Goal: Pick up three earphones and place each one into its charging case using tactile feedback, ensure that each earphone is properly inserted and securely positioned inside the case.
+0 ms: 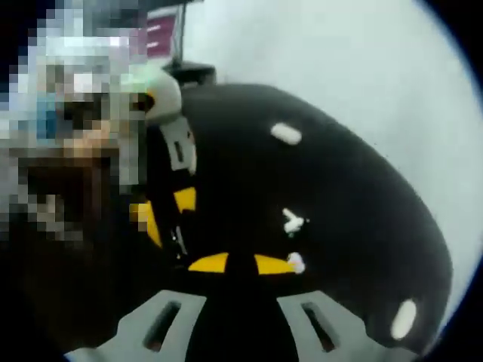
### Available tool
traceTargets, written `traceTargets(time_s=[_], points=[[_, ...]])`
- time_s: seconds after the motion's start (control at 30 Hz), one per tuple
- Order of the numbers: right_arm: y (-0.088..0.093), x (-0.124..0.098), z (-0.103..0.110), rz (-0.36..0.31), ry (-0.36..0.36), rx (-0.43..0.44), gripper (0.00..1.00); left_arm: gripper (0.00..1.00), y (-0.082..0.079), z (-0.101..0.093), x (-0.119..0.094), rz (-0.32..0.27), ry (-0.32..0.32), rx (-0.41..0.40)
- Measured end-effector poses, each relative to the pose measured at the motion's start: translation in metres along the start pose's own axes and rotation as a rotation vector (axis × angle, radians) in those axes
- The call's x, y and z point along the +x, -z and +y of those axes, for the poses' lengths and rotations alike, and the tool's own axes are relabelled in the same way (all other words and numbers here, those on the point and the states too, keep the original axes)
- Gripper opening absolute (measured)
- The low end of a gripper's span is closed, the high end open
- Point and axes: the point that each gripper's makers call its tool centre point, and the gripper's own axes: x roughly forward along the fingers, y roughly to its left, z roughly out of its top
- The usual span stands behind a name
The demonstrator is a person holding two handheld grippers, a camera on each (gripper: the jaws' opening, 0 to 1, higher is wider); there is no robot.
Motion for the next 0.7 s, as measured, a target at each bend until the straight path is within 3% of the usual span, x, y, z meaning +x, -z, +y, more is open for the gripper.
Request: traceTargets(time_s=[0.13,0.23,0.27,0.43,0.6,0.7], points=[[0.009,0.013,-0.008,0.088,0.026,-0.072,0.19,0.14,0.001,0.000,0.000,0.003,-0.002,0.009],[0.013,0.023,-0.007,0.111,-0.004,-0.078,0.17,0.14,0.002,-0.001,-0.001,0.002,-0.003,0.009],[0.013,0.022,-0.003,0.113,-0.043,-0.061,0.15,0.14,0.002,-0.002,-0.001,0.003,-0.004,0.011],[0.016,0.004,-0.018,0.058,-0.023,-0.113,0.15,0.14,0.003,-0.006,0.000,0.004,-0.005,0.011],[0.020,-0.014,0.001,-0.092,-0.199,-0.087,0.15,0.14,0.003,-0.009,0.001,0.010,-0.009,0.021],[0.029,-0.022,0.009,-0.137,-0.247,-0.117,0.15,0.14,0.004,-0.009,0.001,0.011,-0.009,0.021]])
